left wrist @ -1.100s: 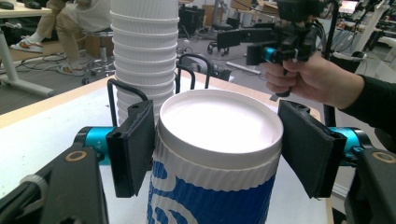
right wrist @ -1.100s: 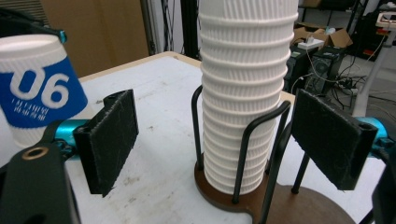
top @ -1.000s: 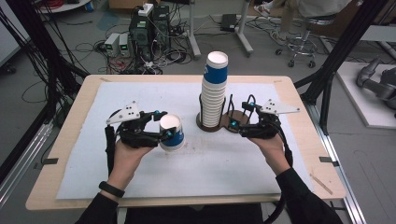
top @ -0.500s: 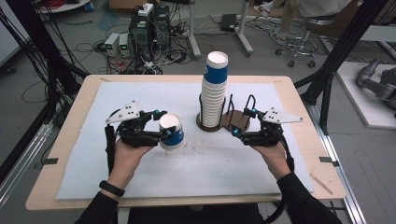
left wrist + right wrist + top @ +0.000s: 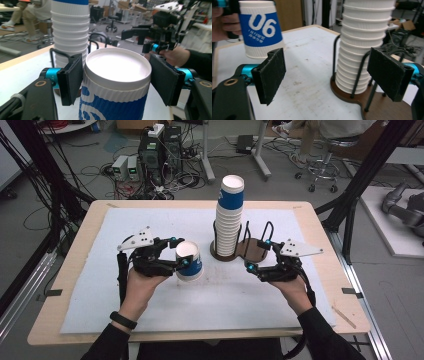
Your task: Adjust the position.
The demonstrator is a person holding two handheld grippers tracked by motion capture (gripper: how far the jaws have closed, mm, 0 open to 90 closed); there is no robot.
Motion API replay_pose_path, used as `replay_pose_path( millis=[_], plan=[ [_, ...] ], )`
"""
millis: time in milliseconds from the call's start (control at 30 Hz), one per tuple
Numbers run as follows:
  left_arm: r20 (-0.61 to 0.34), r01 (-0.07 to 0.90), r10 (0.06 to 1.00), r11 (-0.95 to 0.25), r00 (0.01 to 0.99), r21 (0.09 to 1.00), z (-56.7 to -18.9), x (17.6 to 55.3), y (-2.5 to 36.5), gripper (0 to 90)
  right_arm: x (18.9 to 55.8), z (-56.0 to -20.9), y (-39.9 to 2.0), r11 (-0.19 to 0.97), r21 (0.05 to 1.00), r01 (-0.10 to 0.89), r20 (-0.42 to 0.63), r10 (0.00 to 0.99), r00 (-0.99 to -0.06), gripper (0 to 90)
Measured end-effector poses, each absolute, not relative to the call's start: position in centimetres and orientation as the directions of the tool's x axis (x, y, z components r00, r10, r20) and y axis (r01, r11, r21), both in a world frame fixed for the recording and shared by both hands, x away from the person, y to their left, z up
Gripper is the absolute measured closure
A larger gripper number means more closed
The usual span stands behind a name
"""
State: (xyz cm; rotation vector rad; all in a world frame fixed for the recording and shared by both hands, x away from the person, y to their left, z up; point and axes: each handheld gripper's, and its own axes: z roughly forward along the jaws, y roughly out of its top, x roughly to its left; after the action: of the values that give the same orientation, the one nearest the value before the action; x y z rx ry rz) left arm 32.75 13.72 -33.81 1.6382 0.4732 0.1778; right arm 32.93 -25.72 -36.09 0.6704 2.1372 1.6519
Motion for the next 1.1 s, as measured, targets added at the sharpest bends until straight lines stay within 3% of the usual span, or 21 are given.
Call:
replay_pose_path(
  millis=[533,1100],
  plan=[
    [-0.163,0.189,0.314,-0.051,0.935,0.981,-33.7,32.4,12.1,29.8,32.4,-36.9,-23.3,0.269,0.952,0.146,0.036,0.374,-0.927,15.9],
    [-0.174,0.192,0.237,-0.056,0.956,0.98,-34.0,32.3,9.6,29.8,31.7,-37.9,-19.8,0.313,0.935,0.165,0.078,0.273,-0.959,15.8]
  ],
)
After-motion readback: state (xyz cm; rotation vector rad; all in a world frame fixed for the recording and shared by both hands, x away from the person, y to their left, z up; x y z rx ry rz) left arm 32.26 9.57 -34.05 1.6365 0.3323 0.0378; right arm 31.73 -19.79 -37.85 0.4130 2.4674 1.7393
